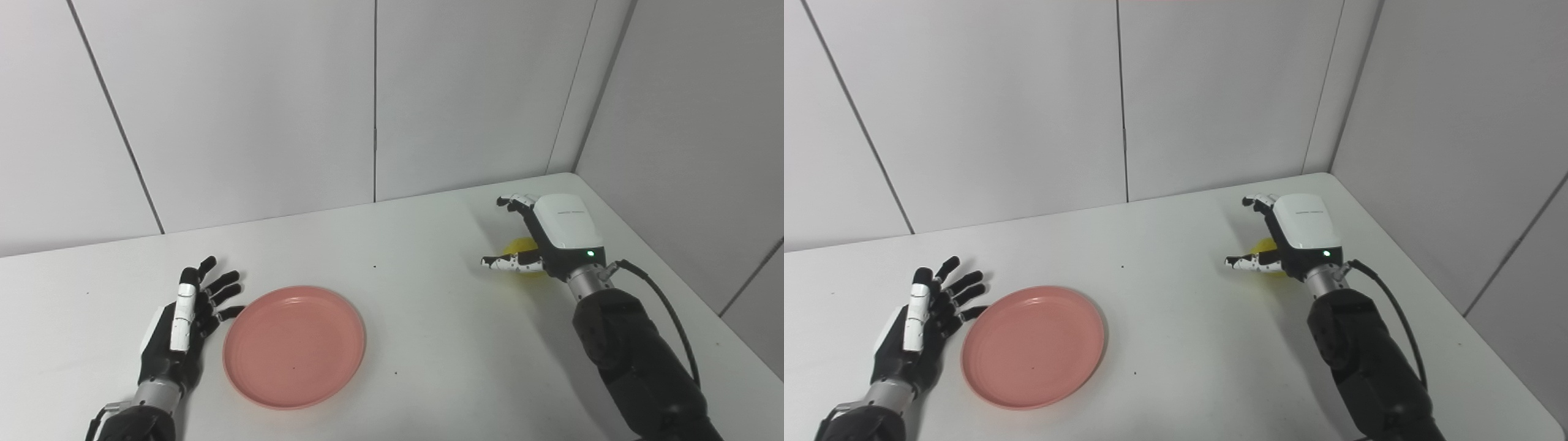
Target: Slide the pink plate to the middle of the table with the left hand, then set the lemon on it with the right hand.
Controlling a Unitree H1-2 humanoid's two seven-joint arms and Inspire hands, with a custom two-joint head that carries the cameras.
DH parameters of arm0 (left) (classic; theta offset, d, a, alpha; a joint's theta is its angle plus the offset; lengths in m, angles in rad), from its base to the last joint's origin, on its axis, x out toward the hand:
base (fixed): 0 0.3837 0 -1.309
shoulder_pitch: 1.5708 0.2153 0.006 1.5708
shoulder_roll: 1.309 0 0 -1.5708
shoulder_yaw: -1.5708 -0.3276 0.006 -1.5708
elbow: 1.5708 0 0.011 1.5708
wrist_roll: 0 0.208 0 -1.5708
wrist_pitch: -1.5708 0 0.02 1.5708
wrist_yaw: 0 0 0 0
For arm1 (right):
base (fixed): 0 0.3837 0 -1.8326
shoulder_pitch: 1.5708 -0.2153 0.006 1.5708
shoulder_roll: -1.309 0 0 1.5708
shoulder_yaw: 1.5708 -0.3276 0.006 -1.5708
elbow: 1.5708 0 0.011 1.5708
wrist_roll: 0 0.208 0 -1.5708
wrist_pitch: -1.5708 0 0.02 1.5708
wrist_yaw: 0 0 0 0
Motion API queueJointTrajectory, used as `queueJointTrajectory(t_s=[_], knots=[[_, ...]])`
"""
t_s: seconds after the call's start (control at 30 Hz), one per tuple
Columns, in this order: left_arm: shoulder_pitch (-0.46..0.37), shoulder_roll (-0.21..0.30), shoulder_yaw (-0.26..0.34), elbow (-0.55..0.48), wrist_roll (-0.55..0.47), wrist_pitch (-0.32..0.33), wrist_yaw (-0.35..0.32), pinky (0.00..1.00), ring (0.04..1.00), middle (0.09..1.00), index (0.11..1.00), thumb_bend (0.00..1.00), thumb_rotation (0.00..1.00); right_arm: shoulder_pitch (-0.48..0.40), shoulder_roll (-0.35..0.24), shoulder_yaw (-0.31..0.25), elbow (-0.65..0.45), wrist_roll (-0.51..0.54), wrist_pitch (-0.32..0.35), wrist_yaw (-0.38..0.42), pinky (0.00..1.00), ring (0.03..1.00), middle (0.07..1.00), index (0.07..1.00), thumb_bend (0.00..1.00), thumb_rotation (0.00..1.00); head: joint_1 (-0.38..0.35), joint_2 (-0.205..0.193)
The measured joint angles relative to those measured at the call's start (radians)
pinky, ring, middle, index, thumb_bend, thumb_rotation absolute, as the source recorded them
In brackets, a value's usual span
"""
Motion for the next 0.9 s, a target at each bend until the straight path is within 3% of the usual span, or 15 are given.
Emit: queueJointTrajectory(t_s=[0.43,0.9], knots=[[0.001,0.003,-0.005,0.0,0.0,0.003,-0.007,0.84,0.831,0.825,0.935,0.73,1.0,-0.014,-0.016,0.008,0.111,0.072,0.003,-0.042,0.46,0.575,0.65,0.688,0.94,0.54,0.011,0.005],[0.001,0.004,-0.01,-0.006,0.0,0.003,-0.01,0.82,0.817,0.807,0.939,0.75,1.0,0.0,-0.022,0.055,0.165,0.12,0.004,-0.053,0.49,0.604,0.668,0.687,0.95,0.52,0.029,0.014]])
